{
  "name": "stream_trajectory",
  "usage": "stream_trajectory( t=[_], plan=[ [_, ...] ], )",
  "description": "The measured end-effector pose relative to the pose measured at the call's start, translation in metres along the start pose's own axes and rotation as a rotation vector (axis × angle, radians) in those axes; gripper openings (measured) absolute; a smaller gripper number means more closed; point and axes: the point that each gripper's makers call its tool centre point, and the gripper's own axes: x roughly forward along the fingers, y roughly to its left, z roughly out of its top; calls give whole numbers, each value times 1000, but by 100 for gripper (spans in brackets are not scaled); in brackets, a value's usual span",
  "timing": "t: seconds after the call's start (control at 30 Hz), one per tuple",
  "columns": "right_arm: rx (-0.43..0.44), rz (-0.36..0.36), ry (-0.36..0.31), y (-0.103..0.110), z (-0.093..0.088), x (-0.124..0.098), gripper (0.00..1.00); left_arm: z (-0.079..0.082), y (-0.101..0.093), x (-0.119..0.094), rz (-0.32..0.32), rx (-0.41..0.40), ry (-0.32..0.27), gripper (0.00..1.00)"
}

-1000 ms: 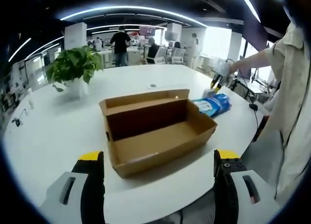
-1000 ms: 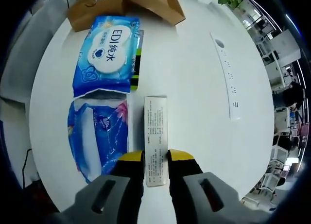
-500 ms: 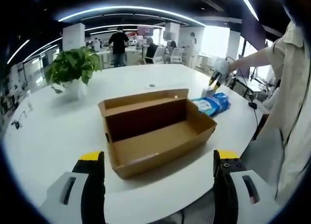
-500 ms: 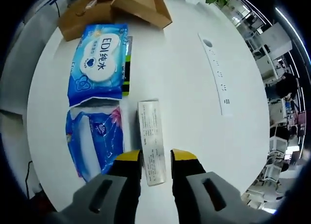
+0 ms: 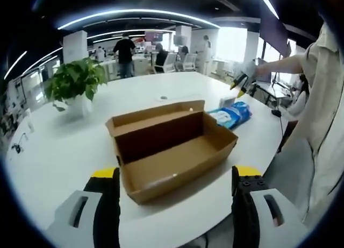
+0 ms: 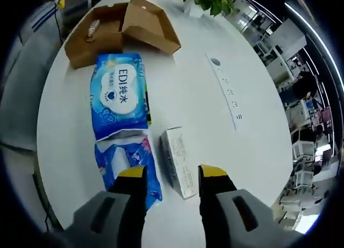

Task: Operate the shoe box by opening the lid, removing the specified soft item, and placing it in the target area until the item is outside and the box remains undamaged.

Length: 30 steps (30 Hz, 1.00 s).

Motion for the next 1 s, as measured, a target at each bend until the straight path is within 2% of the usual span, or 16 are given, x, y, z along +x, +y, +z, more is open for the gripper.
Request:
stream_trajectory(
  t=[0.13, 0.4, 0.67, 0.77, 1.0],
  plan=[
    [49, -25, -38, 8, 7, -14, 41, 5, 1, 1, -14, 19, -1, 83],
    [148, -80, -125, 26, 21, -41, 50, 6, 5, 5, -41, 74, 40, 78],
    [242, -117, -206, 55, 34, -66, 56, 7, 10, 13, -77, 103, 77, 79],
    [270, -135, -235, 65, 38, -74, 59, 9, 12, 16, -95, 104, 90, 76],
    [380, -173, -294, 89, 38, -90, 65, 13, 17, 26, -142, 154, 121, 72]
  ],
)
